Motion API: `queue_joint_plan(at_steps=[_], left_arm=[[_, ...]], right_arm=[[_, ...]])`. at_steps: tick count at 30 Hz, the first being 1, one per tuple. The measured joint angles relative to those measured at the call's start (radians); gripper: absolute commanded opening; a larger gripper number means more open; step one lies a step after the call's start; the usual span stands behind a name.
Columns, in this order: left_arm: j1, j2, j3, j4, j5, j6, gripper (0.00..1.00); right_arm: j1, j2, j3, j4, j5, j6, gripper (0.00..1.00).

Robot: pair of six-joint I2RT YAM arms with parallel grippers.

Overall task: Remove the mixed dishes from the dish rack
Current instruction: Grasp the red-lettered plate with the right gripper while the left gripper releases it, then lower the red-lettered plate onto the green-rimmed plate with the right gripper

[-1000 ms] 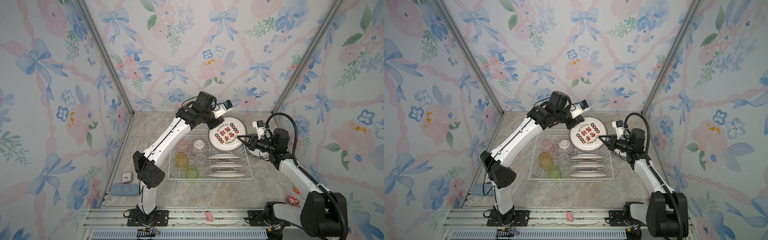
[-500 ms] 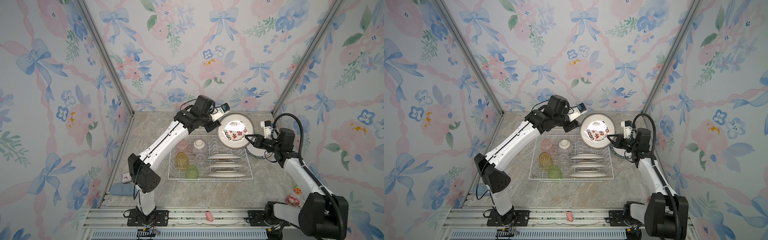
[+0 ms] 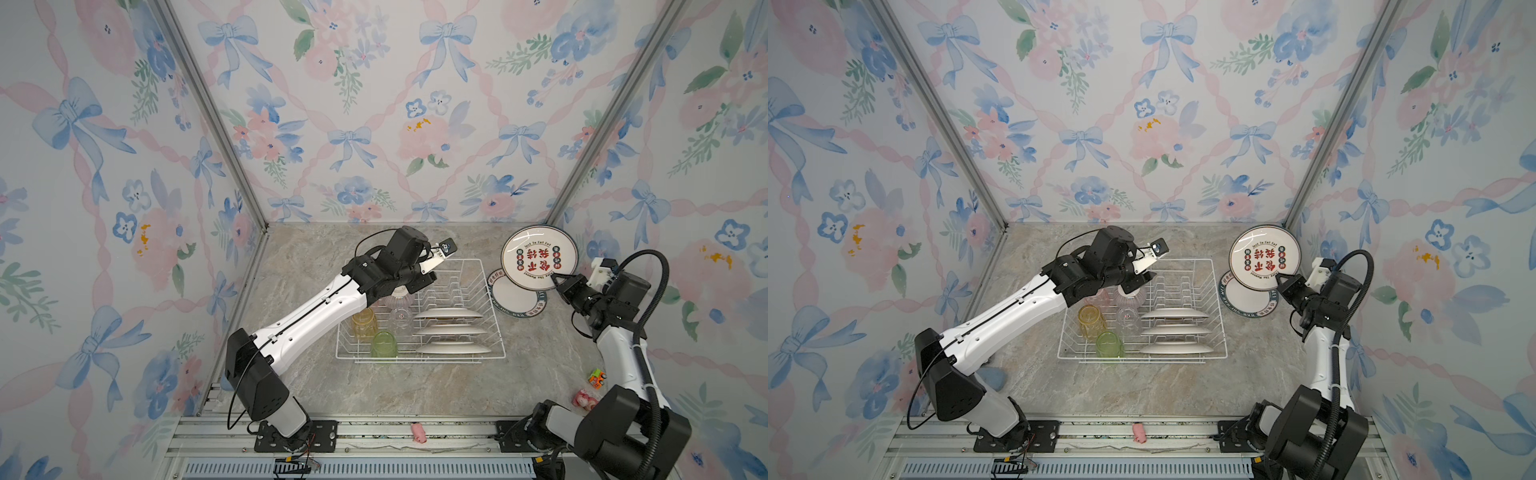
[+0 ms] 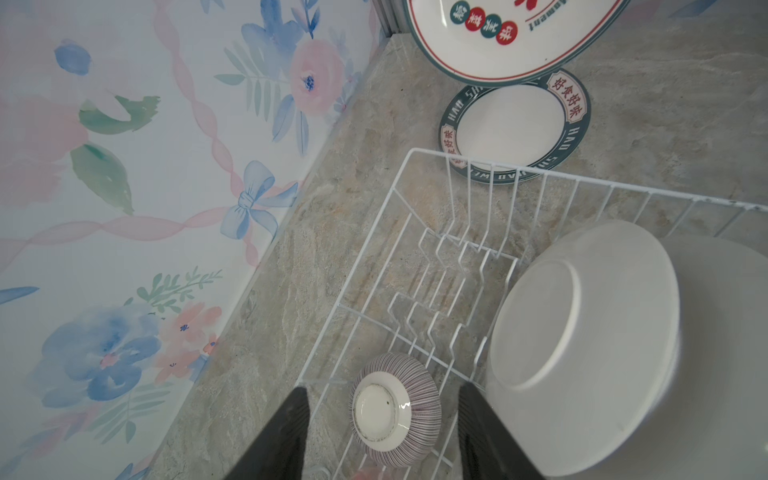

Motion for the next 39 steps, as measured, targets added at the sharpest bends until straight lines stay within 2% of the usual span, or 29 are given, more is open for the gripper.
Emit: queue_joint_plan(at_steps=[8, 16, 34, 39], left_arm=[[-0.043, -0.004, -0.034, 0.024, -0.03, -0.009, 0.55], [-0.045, 0.013, -0.034, 0.042, -0.028, -0.007, 0.57], [-0.058, 0.04, -0.032, 0.042, -0.024, 0.008, 0.61], [-0.063, 0.04, -0.032, 0.042, -0.024, 0.008, 0.61]], right_arm=[[-0.034, 0.141, -0.052, 0.025, 0.029, 0.023, 0.0], [-0.029, 0.291, -0.076, 0.135, -0.009, 0.096, 0.0], [0.032, 0.451, -0.076, 0.222, -0.023, 0.123, 0.0], [0.032, 0.469, -0.076, 0.226, -0.023, 0.123, 0.05]])
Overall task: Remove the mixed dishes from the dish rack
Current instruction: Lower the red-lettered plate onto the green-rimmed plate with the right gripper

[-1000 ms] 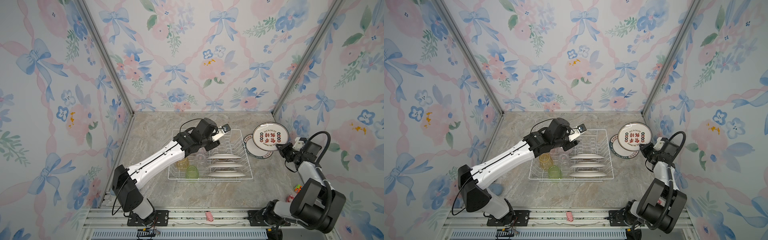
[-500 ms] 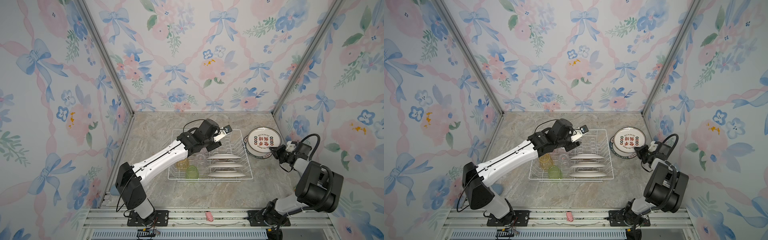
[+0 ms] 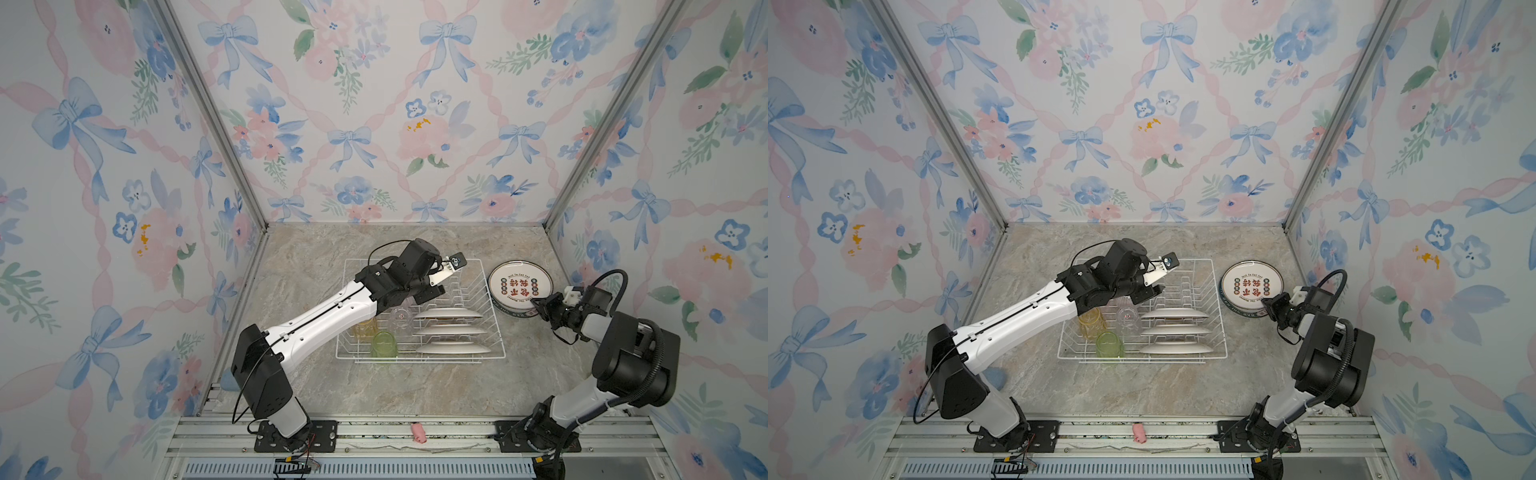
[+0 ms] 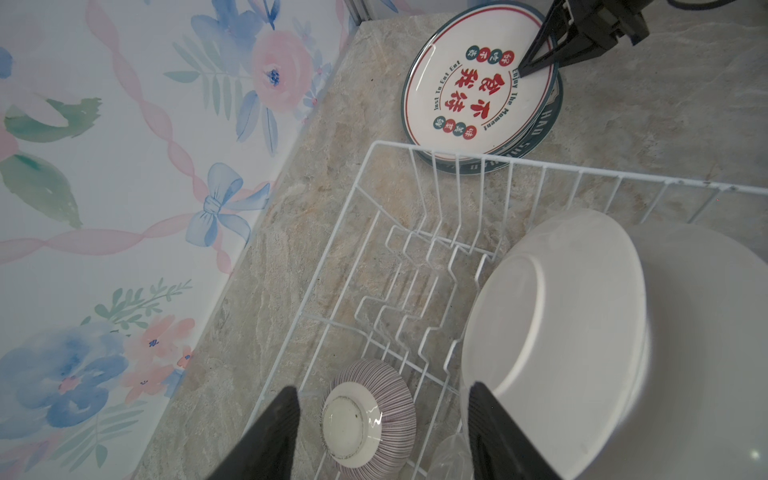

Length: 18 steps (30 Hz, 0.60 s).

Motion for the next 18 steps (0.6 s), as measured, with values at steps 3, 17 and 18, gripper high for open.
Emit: queue_joint_plan(at_steps=[3, 17, 18], left_arm=[[-0.006, 0.0, 0.0, 0.0, 0.0, 0.0, 0.61], [-0.014, -0.001, -0.014, 0.0, 0.0, 0.0, 0.61], [-0.014, -0.001, -0.018, 0.0, 0.0, 0.0, 0.62]], right_arm=[[0.0, 0.0, 0.0, -0.004, 0.0, -0.004, 0.07], [0.007, 0.0, 0.003, -0.093, 0.015, -0.085, 0.25], [0.007, 0.0, 0.004, -0.094, 0.015, -0.09, 0.27]])
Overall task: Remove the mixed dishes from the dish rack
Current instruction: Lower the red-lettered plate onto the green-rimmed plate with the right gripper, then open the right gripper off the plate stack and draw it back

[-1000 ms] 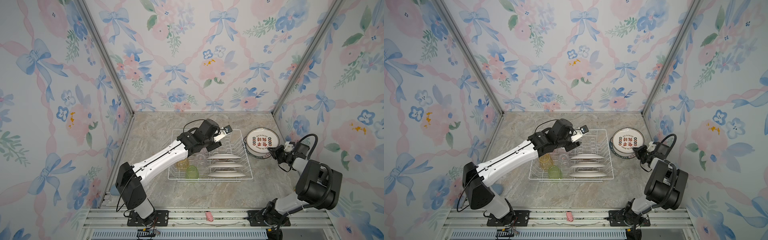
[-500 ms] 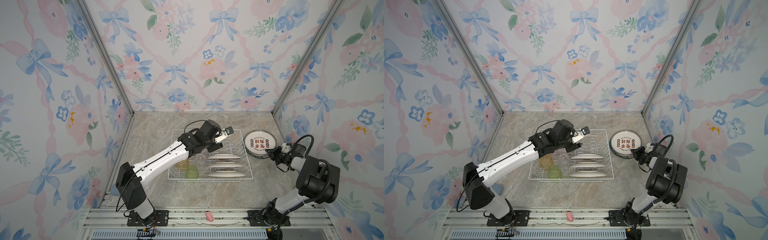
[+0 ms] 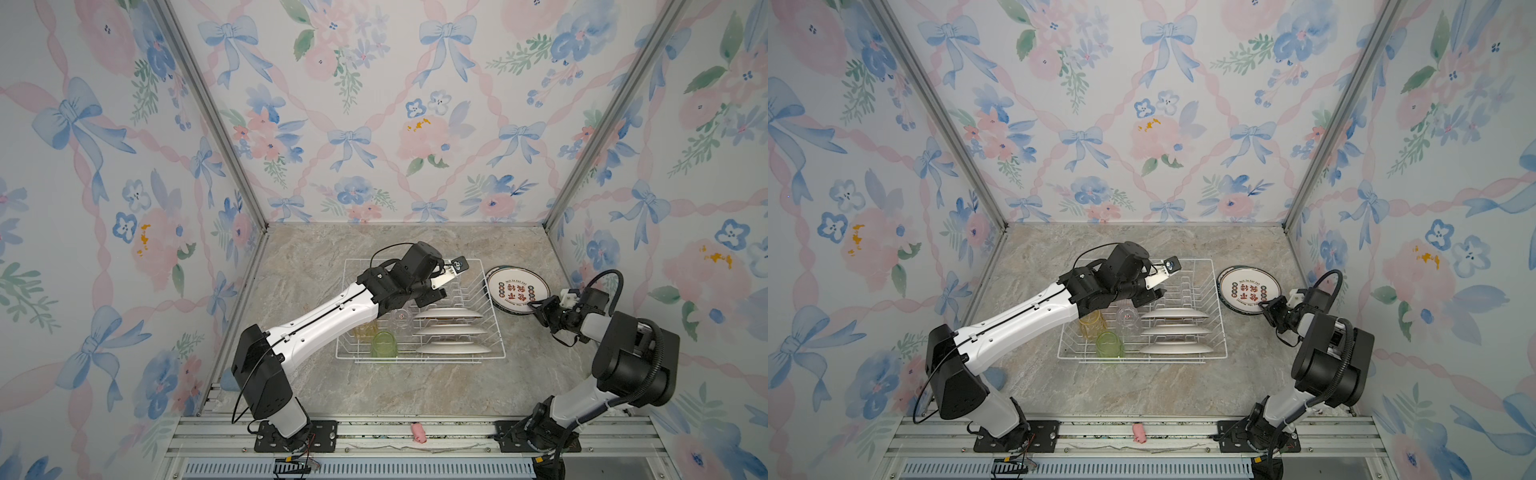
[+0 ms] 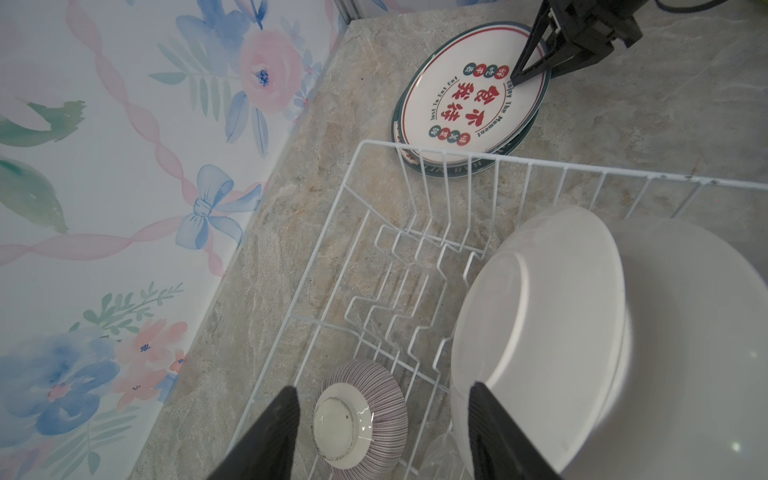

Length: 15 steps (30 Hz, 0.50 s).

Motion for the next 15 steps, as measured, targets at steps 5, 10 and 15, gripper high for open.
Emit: queue_joint_plan(at_steps=[5, 10, 15], left_arm=[[-0.001, 0.0, -0.017, 0.0, 0.0, 0.0, 0.62], [-0.007, -0.008, -0.026, 0.0, 0.0, 0.0, 0.62], [-0.01, -0.015, -0.034, 0.0, 0.004, 0.0, 0.63]], right_arm=[[0.004, -0.004, 0.009, -0.012, 0.001, -0.019, 0.37], [0.006, -0.037, 0.014, -0.058, 0.019, -0.053, 0.46], [0.008, -0.078, 0.022, -0.135, 0.057, -0.089, 0.5]])
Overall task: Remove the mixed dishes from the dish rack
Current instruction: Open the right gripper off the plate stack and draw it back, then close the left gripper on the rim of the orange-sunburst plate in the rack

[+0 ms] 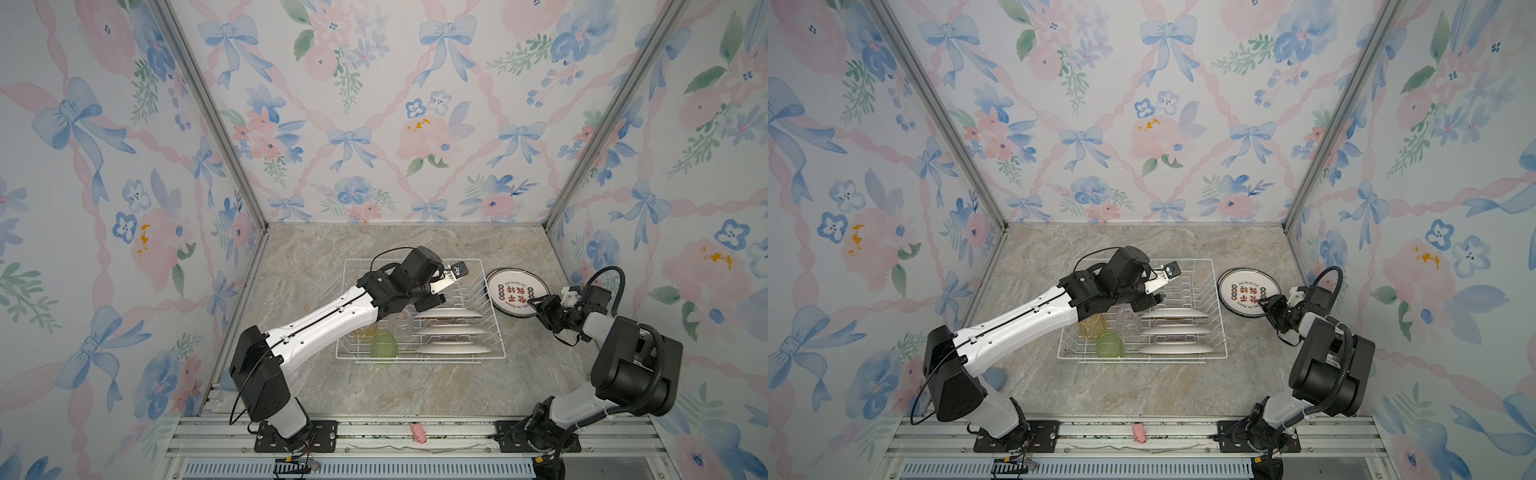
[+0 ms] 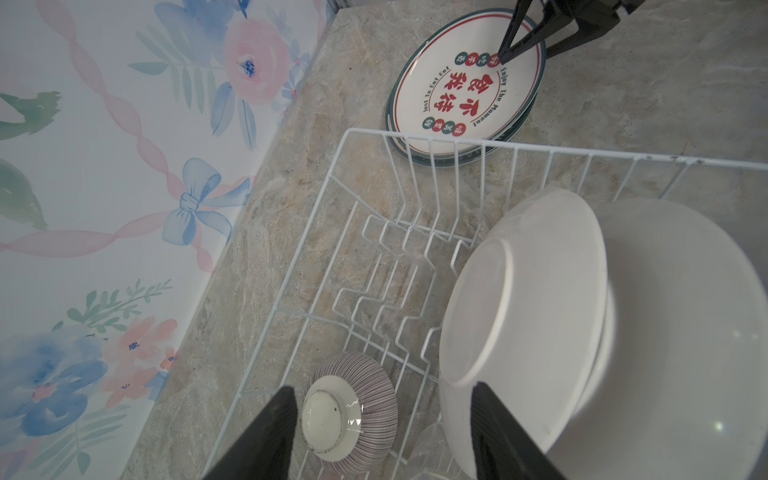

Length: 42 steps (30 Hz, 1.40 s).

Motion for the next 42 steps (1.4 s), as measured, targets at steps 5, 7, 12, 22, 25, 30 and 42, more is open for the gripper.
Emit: queue_joint_plan(at_steps=[5, 7, 12, 22, 25, 30, 42], left_arm=[[-0.005, 0.0, -0.005, 0.0, 0.004, 0.0, 0.63], [-0.008, 0.0, -0.007, 0.0, 0.004, 0.0, 0.63], [-0.011, -0.009, -0.017, 0.0, 0.008, 0.008, 0.63], [-0.013, -0.03, -0.024, 0.0, 0.021, 0.005, 0.62], [-0.022, -0.03, -0.024, 0.0, 0.018, -0.004, 0.62], [-0.037, -0.03, -0.024, 0.0, 0.011, -0.013, 0.63], [-0.101, -0.011, -0.017, -0.031, -0.024, -0.004, 0.62]], right_arm=[[0.006, -0.041, 0.018, -0.09, 0.048, -0.045, 0.52], [0.006, -0.047, 0.025, -0.12, 0.066, -0.061, 0.53], [0.014, -0.06, 0.027, -0.17, 0.094, -0.088, 0.53], [0.019, -0.18, 0.031, -0.262, 0.15, -0.123, 0.56], [0.02, -0.266, 0.053, -0.304, 0.185, -0.138, 0.58], [0.063, -0.41, 0.114, -0.371, 0.259, -0.165, 0.61], [0.417, -0.565, 0.215, -0.499, 0.356, -0.203, 0.63]])
